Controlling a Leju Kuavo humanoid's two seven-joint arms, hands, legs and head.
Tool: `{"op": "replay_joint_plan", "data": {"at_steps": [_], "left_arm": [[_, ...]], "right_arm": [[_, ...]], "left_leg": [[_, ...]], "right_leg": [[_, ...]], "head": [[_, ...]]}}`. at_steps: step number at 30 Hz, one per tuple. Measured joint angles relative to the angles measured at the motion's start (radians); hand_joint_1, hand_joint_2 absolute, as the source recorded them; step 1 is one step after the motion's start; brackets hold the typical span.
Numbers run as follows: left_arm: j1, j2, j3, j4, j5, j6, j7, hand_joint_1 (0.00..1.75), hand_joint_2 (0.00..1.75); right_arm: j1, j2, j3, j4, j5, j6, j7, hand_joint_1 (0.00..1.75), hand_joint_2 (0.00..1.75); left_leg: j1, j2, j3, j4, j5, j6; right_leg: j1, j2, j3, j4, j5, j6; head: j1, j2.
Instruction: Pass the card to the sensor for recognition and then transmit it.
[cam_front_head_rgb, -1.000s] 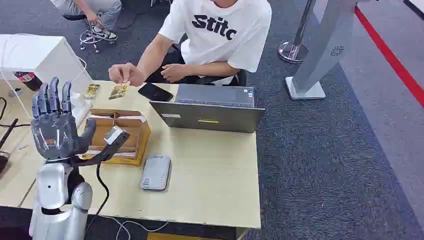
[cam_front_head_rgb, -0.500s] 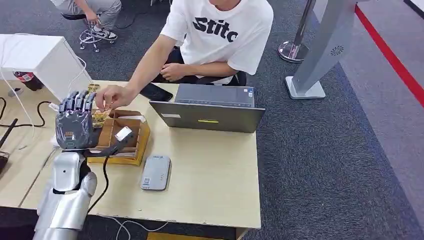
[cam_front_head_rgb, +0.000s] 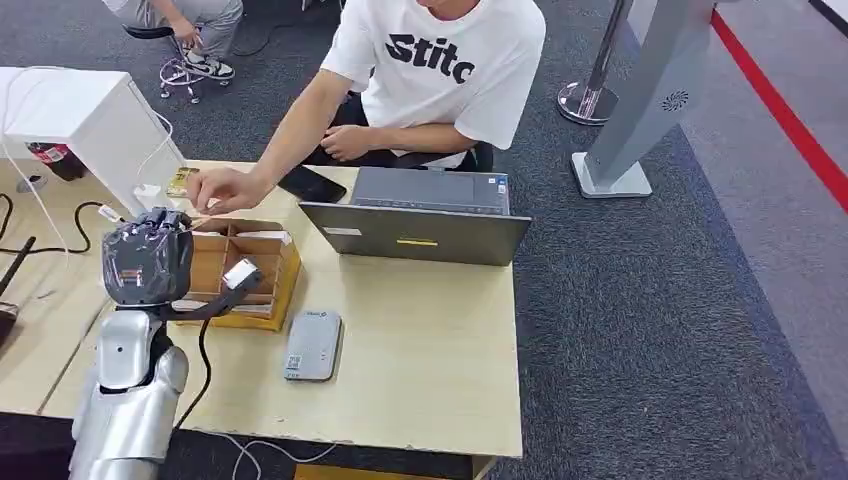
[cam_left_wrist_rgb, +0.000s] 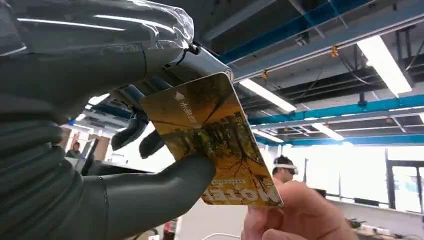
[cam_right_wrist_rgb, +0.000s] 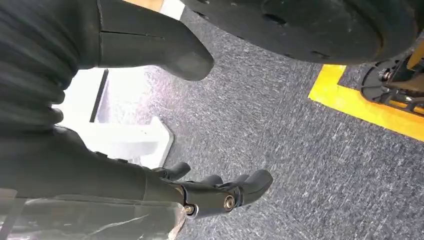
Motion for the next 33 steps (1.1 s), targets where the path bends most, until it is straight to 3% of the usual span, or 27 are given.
{"op": "replay_joint_plan", "data": {"at_steps": [5,7,11,15,19,33], "left_arm": [[0.081,-0.112,-0.031,-0.182,0.036,-0.122,-0.064,1.75,1.75],[0.129,-0.15,-0.103,-0.266,0.021,-0.177,-0.033,1.75,1.75],[0.205,-0.175,-0.296,-0.375,-0.001,-0.226,0.021,1.75,1.75],[0.249,-0.174,-0.427,-0.398,-0.011,-0.233,0.036,1.75,1.75],[0.277,-0.164,-0.494,-0.393,-0.015,-0.244,0.045,1.75,1.75],[0.327,-0.112,-0.52,-0.309,-0.031,-0.276,0.097,1.75,1.75]], "right_arm": [[0.0,0.002,-0.034,0.0,-0.009,-0.006,0.006,0.0,1.75],[0.001,0.003,-0.055,0.0,-0.012,-0.013,0.01,0.0,1.75],[0.0,0.01,-0.099,0.0,-0.013,-0.023,0.01,0.0,1.75],[0.001,0.015,-0.129,-0.001,-0.014,-0.029,0.008,0.0,1.75],[0.001,0.016,-0.155,-0.002,-0.015,-0.032,0.002,0.0,1.75],[0.001,0.02,-0.211,-0.002,0.002,-0.028,0.0,0.0,1.75]], "left_leg": [[-0.003,0.001,0.0,0.0,0.0,0.0],[-0.004,0.001,0.0,0.0,0.0,0.001],[-0.005,0.0,0.0,0.0,-0.001,0.002],[-0.005,0.0,0.0,0.0,-0.001,0.002],[-0.005,0.0,0.001,-0.001,-0.001,0.002],[-0.005,0.0,0.001,-0.003,-0.001,0.002]], "right_leg": [[-0.003,0.0,-0.001,0.0,0.0,0.0],[-0.004,0.0,-0.001,-0.001,0.0,0.0],[-0.005,0.0,-0.001,-0.001,0.0,0.001],[-0.005,0.0,-0.001,0.0,0.0,0.0],[-0.005,0.0,-0.001,0.0,0.0,0.0],[-0.005,0.0,-0.001,0.0,0.0,0.0]], "head": [[0.0,0.0],[0.0,0.0],[0.0,0.0],[0.0,0.0],[0.0,0.0],[0.0,0.0]]}}
